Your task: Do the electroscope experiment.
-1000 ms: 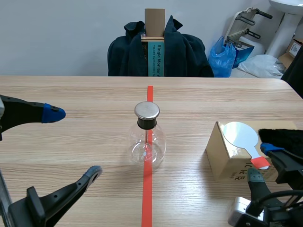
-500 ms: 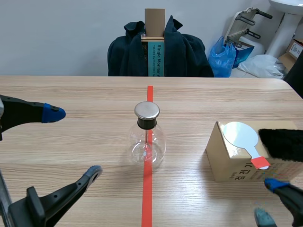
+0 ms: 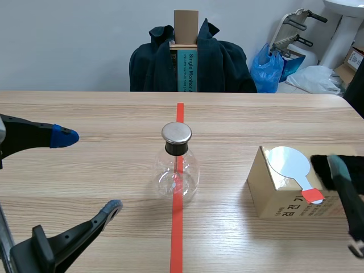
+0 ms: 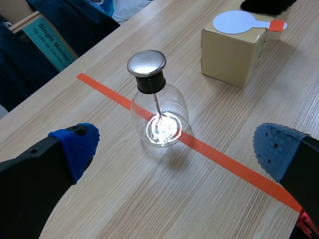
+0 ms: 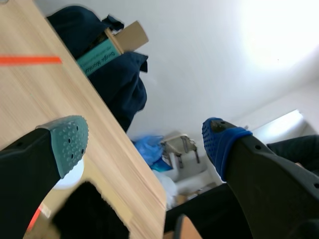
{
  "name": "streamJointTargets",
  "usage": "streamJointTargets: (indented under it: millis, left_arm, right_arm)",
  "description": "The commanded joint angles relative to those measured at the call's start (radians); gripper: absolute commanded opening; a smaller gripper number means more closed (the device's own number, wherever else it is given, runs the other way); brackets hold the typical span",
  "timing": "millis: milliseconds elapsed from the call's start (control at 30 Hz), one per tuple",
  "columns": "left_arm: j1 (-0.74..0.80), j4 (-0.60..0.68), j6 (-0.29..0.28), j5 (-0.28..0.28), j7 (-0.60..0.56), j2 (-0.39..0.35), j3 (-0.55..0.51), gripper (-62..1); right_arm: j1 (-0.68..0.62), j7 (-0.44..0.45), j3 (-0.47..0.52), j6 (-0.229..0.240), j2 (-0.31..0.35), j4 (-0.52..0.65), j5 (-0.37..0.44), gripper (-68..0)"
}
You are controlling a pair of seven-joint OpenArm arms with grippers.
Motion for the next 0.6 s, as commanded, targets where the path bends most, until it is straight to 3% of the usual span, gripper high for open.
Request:
streamJointTargets:
  millis: [0,200,467,567]
  left_arm:
    - [-0.006,0.005,-0.002,-0.006,-0.014,0.005,-0.003,1.4]
    - [-0.006,0.005,-0.002,-0.006,-0.014,0.005,-0.003,1.4]
    - [-0.005,0.005,-0.002,-0.006,-0.014,0.005,-0.003,1.4]
    - [-0.005,0.005,-0.002,-0.006,-0.014,0.005,-0.003,1.4]
  right_arm:
    - [0.047,-0.046,0.005,0.031,0.027,0.031,0.043,-23.2]
    - [0.191,-0.278,0.004,0.219,0.038,0.132,0.160,-25.2]
    - [0.351,-0.453,0.002,0.578,0.037,0.138,0.205,-25.1]
    - [0.393,-0.476,0.002,0.653,0.037,0.142,0.220,-24.7]
